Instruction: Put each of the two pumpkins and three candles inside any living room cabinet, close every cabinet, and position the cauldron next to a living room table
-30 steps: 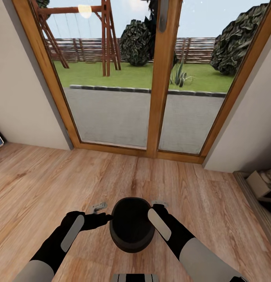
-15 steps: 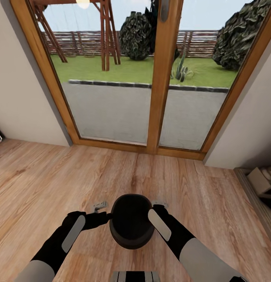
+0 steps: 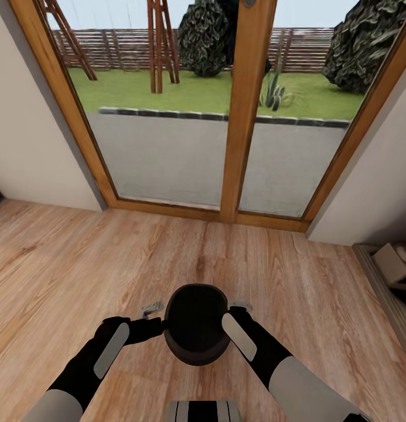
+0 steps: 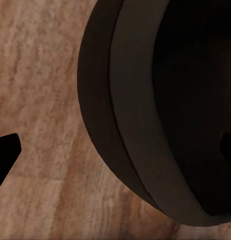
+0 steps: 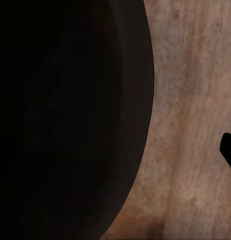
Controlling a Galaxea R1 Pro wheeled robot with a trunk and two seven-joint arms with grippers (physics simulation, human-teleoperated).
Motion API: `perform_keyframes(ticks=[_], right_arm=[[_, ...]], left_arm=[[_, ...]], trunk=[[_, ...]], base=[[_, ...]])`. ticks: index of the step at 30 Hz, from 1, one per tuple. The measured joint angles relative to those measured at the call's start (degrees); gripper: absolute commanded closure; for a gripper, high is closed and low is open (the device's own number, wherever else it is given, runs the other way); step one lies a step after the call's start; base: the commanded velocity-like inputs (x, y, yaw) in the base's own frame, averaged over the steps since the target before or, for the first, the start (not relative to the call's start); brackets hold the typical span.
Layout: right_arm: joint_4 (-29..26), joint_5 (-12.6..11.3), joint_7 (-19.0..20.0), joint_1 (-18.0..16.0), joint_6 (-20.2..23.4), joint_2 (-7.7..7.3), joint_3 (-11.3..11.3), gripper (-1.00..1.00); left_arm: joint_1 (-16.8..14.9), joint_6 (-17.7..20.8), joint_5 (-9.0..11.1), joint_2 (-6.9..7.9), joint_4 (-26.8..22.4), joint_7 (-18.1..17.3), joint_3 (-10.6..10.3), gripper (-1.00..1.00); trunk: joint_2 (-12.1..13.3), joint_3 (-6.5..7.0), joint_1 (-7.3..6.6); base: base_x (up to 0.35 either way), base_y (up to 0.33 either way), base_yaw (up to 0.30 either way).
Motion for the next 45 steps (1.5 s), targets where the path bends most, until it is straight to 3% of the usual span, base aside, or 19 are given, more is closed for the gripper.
perform_keyframes(ticks=[9,13,19,24,41,42,45], right_arm=[[0.08,0.01,0.07,0.00,-0.03,0.00,0.00,-1.00],[0.09,0.07,0.12,0.00,-0.04,0.00,0.00,-1.00],[0.64,0.01,0.16,0.00,-0.08,-0.04,-0.01,-1.00],[3.99,0.27,0.22,0.00,-1.32,-0.04,-0.04,-1.00],[4.38,0.29,0.28,-0.01,-1.75,-0.07,-0.04,-1.00],[4.38,0.27,0.27,-0.01,-1.76,-0.07,-0.04,1.00],[4.39,0.10,0.29,0.00,-1.80,-0.05,-0.04,1.00]], left_arm=[[0.00,0.00,0.04,-0.08,0.00,0.00,-0.02,-1.00],[0.00,0.00,0.09,-0.19,0.00,0.00,-0.02,-1.00],[0.00,-0.61,-0.04,-1.56,0.03,0.00,-0.18,-1.00],[0.00,-0.81,-0.05,-1.68,0.02,0.00,-0.23,-1.00],[0.00,-0.84,-0.01,-1.67,0.06,0.00,-0.28,-1.00],[0.00,-0.82,0.00,-1.67,0.06,0.00,-0.28,-1.00],[0.00,-0.82,-0.01,-1.67,0.07,0.01,-0.29,-1.00]], trunk=[[-0.09,-1.55,0.18],[-0.09,-1.55,0.18],[-0.09,-1.55,0.18],[-0.13,-2.21,0.26],[-0.14,-2.22,0.26],[-0.14,-2.22,0.26],[-0.13,-2.22,0.26]], base=[[0.000,0.000,0.000],[0.000,0.000,0.000],[0.000,0.000,0.000],[0.000,0.000,0.000],[0.000,0.000,0.000],[0.000,0.000,0.000],[0.000,0.000,0.000]])
